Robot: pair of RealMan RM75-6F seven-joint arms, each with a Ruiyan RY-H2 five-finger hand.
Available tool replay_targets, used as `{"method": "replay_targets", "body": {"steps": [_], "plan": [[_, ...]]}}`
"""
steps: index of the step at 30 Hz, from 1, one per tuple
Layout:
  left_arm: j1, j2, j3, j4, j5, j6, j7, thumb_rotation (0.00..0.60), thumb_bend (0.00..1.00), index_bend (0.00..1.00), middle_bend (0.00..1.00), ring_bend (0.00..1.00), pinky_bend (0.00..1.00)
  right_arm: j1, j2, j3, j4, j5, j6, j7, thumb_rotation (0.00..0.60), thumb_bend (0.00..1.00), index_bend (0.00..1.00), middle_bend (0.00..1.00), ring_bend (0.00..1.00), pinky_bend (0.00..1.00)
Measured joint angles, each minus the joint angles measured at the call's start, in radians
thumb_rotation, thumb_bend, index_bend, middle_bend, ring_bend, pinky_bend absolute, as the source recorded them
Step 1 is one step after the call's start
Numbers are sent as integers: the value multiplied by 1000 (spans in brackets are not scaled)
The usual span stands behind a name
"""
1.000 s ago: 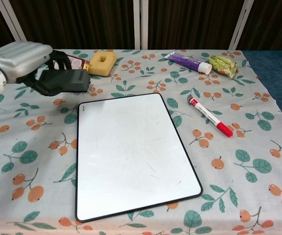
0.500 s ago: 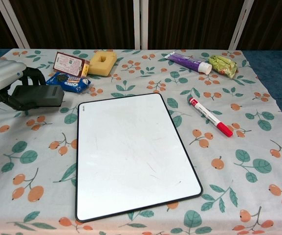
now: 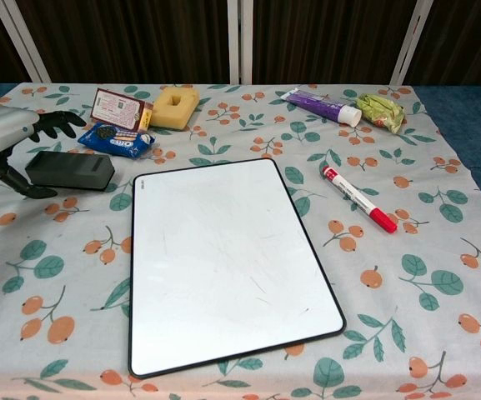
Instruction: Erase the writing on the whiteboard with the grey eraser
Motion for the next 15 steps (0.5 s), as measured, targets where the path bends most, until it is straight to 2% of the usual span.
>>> {"method": "replay_targets", "body": {"steps": [2, 3, 6, 7, 12, 15], "plan": [[4, 17, 1, -18, 6, 7, -2, 600, 18, 97, 97, 160, 235, -3, 0, -1, 0, -2, 4, 4, 600, 375, 0, 0, 0, 0], [7, 24, 1, -29, 8, 11, -2, 572, 7, 97, 89, 144, 226, -5, 0, -3, -1, -3, 5, 5, 600, 374, 0, 0, 0, 0], [19, 58, 2, -80, 16, 33, 3, 384, 0, 96, 72, 91, 207, -16, 3, -13, -9, -14, 13, 22, 600, 373, 0, 0, 0, 0], [24, 72, 4, -103, 21, 44, 4, 363, 0, 96, 70, 83, 207, -23, 6, -21, -14, -24, 16, 37, 600, 363, 0, 0, 0, 0], [89, 186, 42, -268, 104, 178, 12, 348, 0, 99, 70, 78, 209, -65, 22, -88, -19, -106, 29, 171, 600, 298, 0, 0, 0, 0], [167, 254, 98, -327, 169, 293, 17, 347, 4, 99, 70, 78, 216, -105, 18, -158, 17, -175, 39, 294, 600, 312, 0, 0, 0, 0]]}}
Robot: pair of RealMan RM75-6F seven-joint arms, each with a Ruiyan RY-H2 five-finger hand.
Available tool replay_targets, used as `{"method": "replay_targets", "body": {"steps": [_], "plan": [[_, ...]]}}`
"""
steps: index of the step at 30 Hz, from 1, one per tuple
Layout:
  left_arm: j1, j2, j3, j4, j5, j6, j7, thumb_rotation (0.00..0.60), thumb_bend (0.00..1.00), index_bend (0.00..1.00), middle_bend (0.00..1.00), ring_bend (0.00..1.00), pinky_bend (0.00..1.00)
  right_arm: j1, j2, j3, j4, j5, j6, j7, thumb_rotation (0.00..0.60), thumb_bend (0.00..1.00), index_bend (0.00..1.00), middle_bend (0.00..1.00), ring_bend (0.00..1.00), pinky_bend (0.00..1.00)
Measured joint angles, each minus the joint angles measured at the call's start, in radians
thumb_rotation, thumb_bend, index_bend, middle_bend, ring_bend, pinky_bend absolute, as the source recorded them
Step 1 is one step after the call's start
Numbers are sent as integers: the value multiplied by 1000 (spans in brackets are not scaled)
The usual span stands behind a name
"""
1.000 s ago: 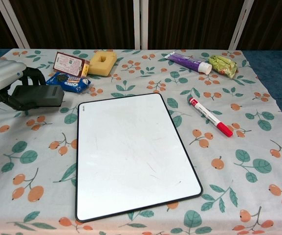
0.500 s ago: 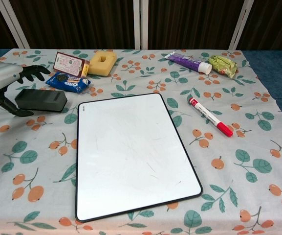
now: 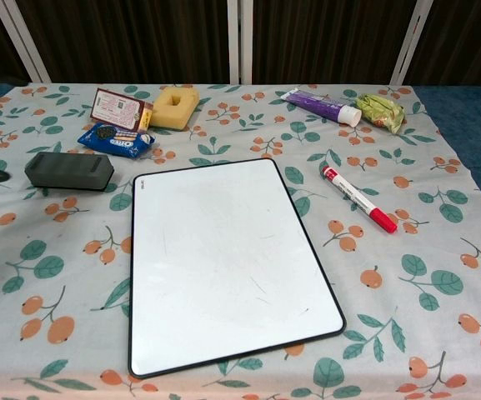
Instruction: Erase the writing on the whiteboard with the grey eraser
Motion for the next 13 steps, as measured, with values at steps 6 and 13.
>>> {"method": "replay_targets", "body": {"steps": [6, 13], "plan": [[179, 60, 98, -17, 57, 161, -25, 346, 150, 99, 69, 77, 230, -55, -41, -98, 150, -61, -24, 255, 600, 419, 0, 0, 0, 0], [253, 73, 111, -7, 72, 220, -55, 347, 235, 99, 66, 78, 230, -49, -130, -140, 381, -138, -44, 480, 600, 455, 0, 0, 0, 0]]}}
